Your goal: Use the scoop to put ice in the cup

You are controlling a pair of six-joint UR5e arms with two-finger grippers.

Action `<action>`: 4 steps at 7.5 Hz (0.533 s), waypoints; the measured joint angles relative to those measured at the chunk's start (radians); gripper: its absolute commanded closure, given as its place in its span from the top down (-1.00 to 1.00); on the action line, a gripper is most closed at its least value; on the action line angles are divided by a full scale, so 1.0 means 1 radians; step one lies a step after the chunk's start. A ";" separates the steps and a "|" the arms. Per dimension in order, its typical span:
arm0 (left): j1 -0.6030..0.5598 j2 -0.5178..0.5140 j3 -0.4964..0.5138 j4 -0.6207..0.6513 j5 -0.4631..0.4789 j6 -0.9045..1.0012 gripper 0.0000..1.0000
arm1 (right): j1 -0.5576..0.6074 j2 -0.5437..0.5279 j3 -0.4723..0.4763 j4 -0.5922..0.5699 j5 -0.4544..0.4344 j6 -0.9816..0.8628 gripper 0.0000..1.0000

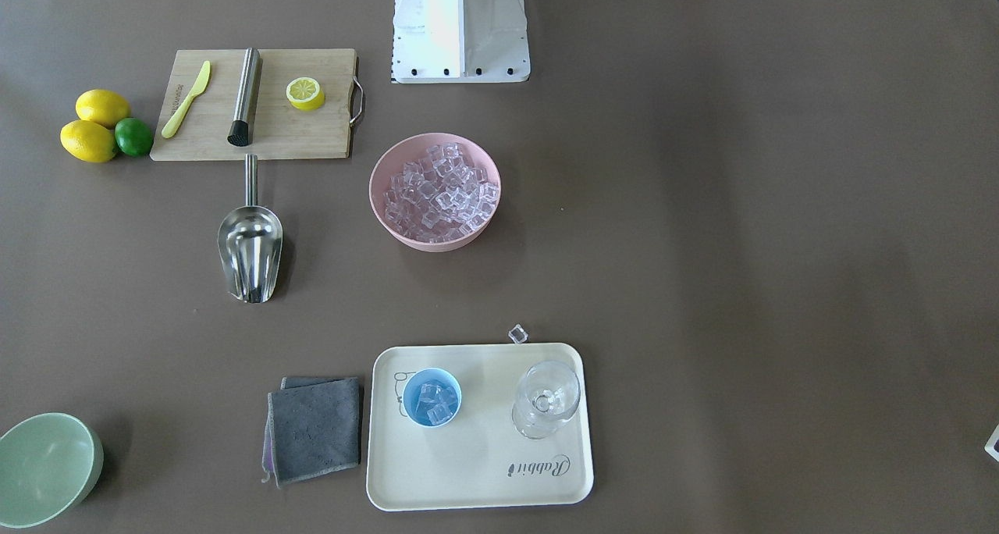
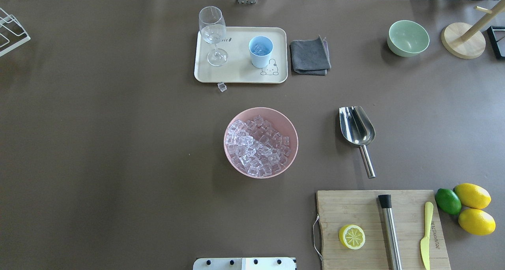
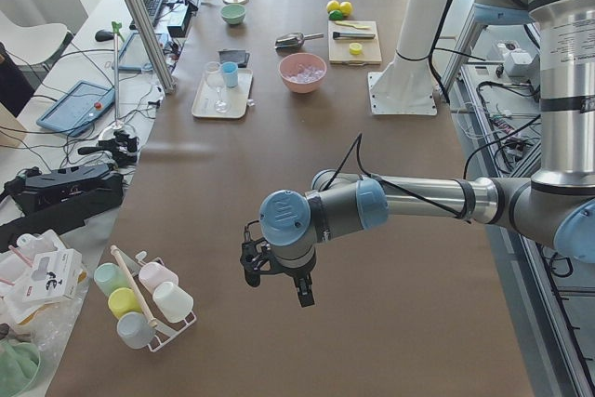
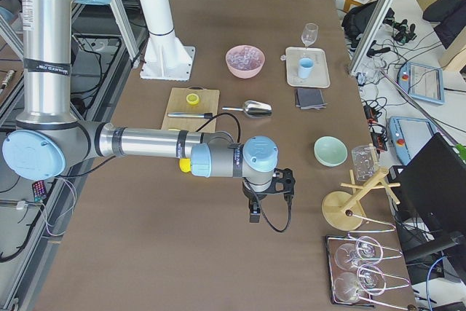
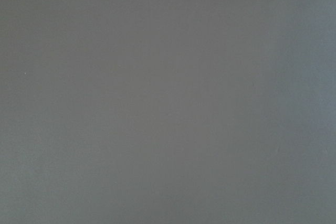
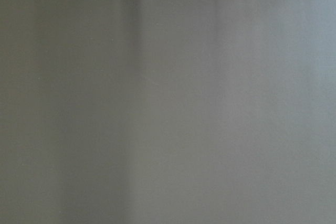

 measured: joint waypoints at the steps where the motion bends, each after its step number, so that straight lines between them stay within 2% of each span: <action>1: 0.000 0.000 0.001 0.000 0.000 0.000 0.97 | 0.003 -0.001 0.003 0.001 0.029 0.015 0.99; 4: 0.001 0.000 0.001 0.000 0.000 0.000 0.97 | 0.008 -0.009 0.032 0.004 -0.042 0.039 0.99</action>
